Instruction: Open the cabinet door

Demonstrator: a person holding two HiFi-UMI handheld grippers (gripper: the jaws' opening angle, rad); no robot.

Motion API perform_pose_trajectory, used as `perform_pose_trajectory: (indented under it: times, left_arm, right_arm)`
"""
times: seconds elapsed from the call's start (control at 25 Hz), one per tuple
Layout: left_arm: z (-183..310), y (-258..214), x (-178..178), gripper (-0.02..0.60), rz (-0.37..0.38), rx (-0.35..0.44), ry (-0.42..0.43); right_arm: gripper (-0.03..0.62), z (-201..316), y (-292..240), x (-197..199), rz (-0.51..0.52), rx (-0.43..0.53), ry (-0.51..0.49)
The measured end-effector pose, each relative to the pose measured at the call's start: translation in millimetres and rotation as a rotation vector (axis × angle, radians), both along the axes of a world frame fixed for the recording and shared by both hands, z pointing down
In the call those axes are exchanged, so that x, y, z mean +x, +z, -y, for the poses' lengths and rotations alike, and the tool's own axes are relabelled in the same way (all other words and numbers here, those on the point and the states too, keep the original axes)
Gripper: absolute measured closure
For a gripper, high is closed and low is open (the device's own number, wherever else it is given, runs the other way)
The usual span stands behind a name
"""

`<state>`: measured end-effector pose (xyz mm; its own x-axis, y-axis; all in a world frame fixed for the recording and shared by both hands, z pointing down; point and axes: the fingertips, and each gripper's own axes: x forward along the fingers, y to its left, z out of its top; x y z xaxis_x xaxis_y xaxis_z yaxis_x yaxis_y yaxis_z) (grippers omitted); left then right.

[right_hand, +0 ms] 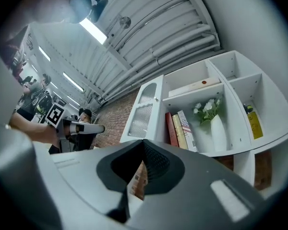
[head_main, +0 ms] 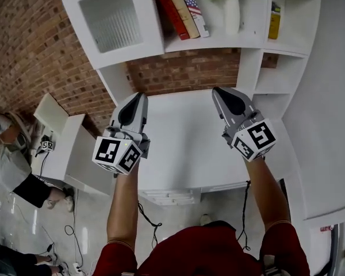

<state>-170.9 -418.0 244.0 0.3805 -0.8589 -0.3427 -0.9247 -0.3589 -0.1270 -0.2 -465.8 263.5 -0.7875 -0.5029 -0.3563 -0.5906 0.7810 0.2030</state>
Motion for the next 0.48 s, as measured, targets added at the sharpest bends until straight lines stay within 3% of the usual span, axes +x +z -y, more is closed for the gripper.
perform_pose_trajectory:
  times: [0.28, 0.48]
  left_arm:
    - [57, -44, 12, 0.578, 0.011, 0.023, -0.036]
    - [93, -83, 7, 0.578, -0.028, 0.029, -0.02]
  right_arm:
    - [0.582, 59, -21, -1, -0.011, 0.036, -0.094]
    - [0.582, 86, -29, -6, -0.006, 0.046, -0.122]
